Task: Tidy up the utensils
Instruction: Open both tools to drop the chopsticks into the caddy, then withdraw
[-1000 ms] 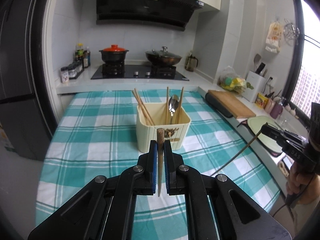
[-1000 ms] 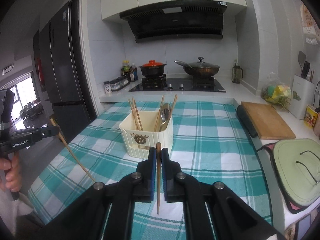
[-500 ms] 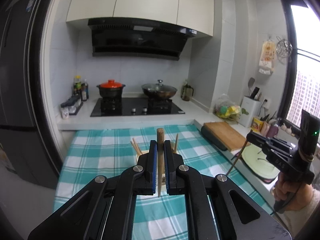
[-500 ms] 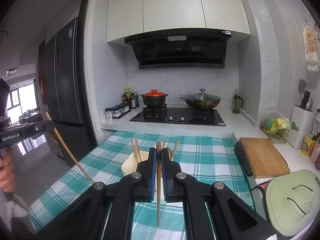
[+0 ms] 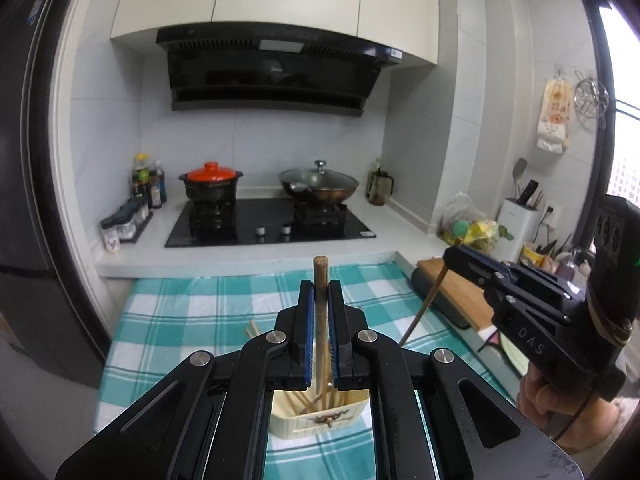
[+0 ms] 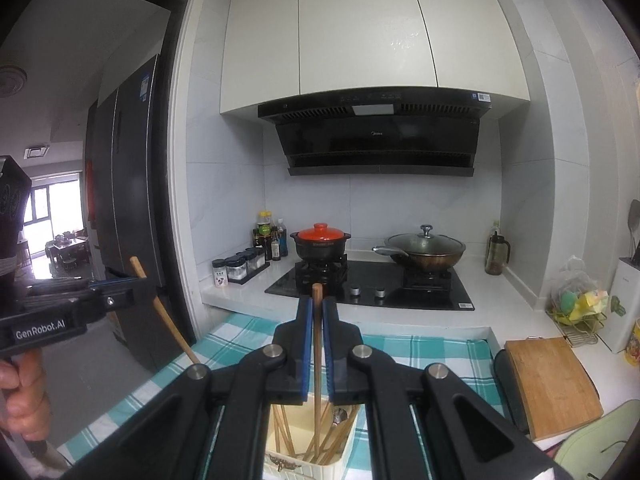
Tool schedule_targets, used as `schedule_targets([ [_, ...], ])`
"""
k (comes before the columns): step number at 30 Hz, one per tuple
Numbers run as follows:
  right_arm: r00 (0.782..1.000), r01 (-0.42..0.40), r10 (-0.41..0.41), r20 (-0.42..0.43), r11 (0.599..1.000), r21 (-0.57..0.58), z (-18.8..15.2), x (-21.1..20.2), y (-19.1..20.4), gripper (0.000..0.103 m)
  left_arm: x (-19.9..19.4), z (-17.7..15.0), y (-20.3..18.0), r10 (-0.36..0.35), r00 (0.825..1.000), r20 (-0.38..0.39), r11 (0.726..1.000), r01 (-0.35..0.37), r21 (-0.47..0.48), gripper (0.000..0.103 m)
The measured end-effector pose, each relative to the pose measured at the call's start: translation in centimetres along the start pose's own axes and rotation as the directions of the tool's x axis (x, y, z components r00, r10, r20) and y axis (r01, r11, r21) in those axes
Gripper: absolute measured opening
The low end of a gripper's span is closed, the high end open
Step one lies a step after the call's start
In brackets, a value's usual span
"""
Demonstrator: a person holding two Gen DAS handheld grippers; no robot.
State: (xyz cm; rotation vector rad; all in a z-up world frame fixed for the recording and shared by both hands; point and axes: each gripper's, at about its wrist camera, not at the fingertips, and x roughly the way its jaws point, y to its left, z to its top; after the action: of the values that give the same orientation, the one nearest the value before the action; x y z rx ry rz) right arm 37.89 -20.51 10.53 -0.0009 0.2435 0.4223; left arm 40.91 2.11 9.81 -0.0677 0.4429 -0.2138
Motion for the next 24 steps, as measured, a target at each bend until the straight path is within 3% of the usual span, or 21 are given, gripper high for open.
schedule_targets([
  [6,0.985,-0.034,0.038,-0.167,0.999,0.026,-3.4,7.3,-0.9,0.005,6.7,-2.5,0.5,0.014,0.991,-0.130,1.000,-0.017,-0.019,0.005],
  [11,0.936,-0.045,0.076,-0.345,0.994,0.098,-7.1,13.3,-2.5,0.005,12.0,-4.8,1.2,0.028,0.972,-0.233,0.998,-0.039,-0.045,0.005],
  [15,0.911,-0.044,0.105,-0.399,0.986,0.159,-9.1,16.4,-3.5,0.008,15.0,-5.2,1.8,0.035,0.960,-0.276,0.996,-0.055,-0.066,0.006],
  [16,0.905,-0.044,0.112,-0.410,0.984,0.172,-9.4,17.2,-3.6,0.009,15.3,-5.0,2.1,0.039,0.960,-0.276,0.996,-0.061,-0.071,0.009],
  [18,0.899,-0.043,0.121,-0.420,0.981,0.189,-9.6,18.2,-3.9,0.009,14.8,-4.5,2.5,0.046,0.964,-0.261,0.994,-0.070,-0.084,0.032],
  [19,0.901,-0.042,0.120,-0.417,0.981,0.192,-9.6,18.4,-4.0,0.016,13.9,-4.3,2.7,0.056,0.969,-0.239,0.993,-0.078,-0.087,0.056],
  [20,0.906,-0.043,0.120,-0.406,0.980,0.195,-9.4,18.2,-4.1,0.023,13.0,-4.1,2.8,0.067,0.975,-0.210,0.993,-0.085,-0.079,0.068],
  [22,0.925,-0.041,0.112,-0.362,0.979,0.200,-8.6,16.8,-4.1,0.055,10.7,-3.8,2.5,0.096,0.982,-0.164,0.994,-0.102,-0.030,0.070],
  [24,0.945,-0.028,0.083,-0.315,0.984,0.175,-7.5,14.6,-4.0,0.056,8.7,-3.9,2.2,0.123,0.982,-0.146,0.992,-0.122,0.016,0.075],
])
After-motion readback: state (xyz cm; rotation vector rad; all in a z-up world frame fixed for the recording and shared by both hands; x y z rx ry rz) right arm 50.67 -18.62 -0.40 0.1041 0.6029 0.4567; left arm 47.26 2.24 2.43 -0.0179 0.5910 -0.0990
